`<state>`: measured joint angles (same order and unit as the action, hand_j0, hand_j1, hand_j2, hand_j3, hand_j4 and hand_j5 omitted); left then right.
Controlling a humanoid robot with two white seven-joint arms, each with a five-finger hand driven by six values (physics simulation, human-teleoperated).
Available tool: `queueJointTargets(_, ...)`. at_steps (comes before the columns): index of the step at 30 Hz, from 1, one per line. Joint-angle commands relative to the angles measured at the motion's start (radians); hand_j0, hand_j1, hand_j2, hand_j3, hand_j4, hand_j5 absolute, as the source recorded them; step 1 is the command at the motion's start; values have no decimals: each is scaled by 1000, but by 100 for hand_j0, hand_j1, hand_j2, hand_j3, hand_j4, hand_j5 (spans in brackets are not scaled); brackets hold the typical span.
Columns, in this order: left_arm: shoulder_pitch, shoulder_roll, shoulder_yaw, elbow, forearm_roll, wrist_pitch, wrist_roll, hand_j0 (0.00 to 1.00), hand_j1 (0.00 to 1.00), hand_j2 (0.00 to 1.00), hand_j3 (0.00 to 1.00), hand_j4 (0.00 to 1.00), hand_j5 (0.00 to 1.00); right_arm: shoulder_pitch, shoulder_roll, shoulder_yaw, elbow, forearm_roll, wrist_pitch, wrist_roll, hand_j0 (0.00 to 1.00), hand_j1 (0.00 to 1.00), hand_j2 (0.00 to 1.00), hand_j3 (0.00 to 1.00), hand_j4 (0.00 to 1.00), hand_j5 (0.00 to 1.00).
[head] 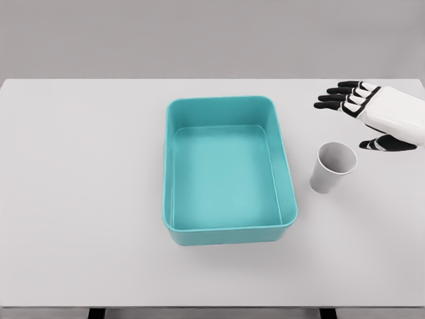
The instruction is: Put the paper cup into the basket with your right arm
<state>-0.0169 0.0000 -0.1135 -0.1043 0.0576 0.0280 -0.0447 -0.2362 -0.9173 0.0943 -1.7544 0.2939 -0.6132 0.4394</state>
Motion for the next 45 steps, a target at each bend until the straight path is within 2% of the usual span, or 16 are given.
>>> queueJointTargets(1,0,0,0,0,1,0,0,100,100,100,100,100,100,2,0,-1,3,-4,2,1,100,100,100,100,100,100)
queueJointTargets(5,0,0,0,0,1,1,0,100,100,100,100,100,100,49,0,-4,1,2,2,1,100,100,100,100,100,100)
queueJointTargets(7,0,0,0,0,1,0,-1,100,100,100,100,100,100,64,5,-57,6,-19,2,-1,100,100,100,100,100,100)
queueJointTargets(8,0,0,0,0,-1,0,0,100,100,100,100,100,100,106,25,-113,1,-111,2,1,100,100,100,100,100,100)
queueJointTargets(10,0,0,0,0,1,0,0,100,100,100,100,100,100,158,25,-180,12,-209,2,18,100,100,100,100,100,100)
queueJointTargets(12,0,0,0,0,1,1,0,100,100,100,100,100,100,201,31,-182,21,-364,2,68,100,100,100,100,100,100)
queueJointTargets(14,0,0,0,0,1,0,0,100,100,100,100,100,100,235,49,-182,61,-493,2,79,100,100,100,100,100,100)
queueJointTargets(17,0,0,0,0,1,0,0,100,100,100,100,100,100,276,129,-186,90,-568,75,79,100,100,100,100,100,100)
queueJointTargets(20,0,0,0,0,1,0,0,100,100,100,100,100,100,327,153,-212,115,-667,154,91,100,100,100,100,100,100)
queueJointTargets(23,0,0,0,0,-1,0,0,100,100,100,100,100,100,330,239,-215,179,-670,202,171,100,100,100,100,100,100)
queueJointTargets(29,0,0,0,0,1,1,0,100,100,100,100,100,100,325,321,-209,345,-668,202,171,100,100,100,100,100,100)
queueJointTargets(33,0,0,0,0,1,0,0,100,100,100,100,100,100,327,325,-205,355,-676,204,171,100,100,100,100,100,100)
queueJointTargets(36,0,0,0,0,1,0,0,100,100,100,100,100,100,318,367,-196,404,-728,204,171,100,100,100,100,100,100)
queueJointTargets(39,0,0,0,0,-1,0,0,100,100,100,100,100,100,308,376,-180,404,-730,204,171,100,100,100,100,100,100)
queueJointTargets(44,0,0,0,0,1,0,0,100,100,100,100,100,100,298,374,-157,400,-806,208,171,100,100,100,100,100,100)
queueJointTargets(45,0,0,0,0,-1,0,0,100,100,100,100,100,100,288,376,-150,397,-806,233,171,100,100,100,100,100,100)
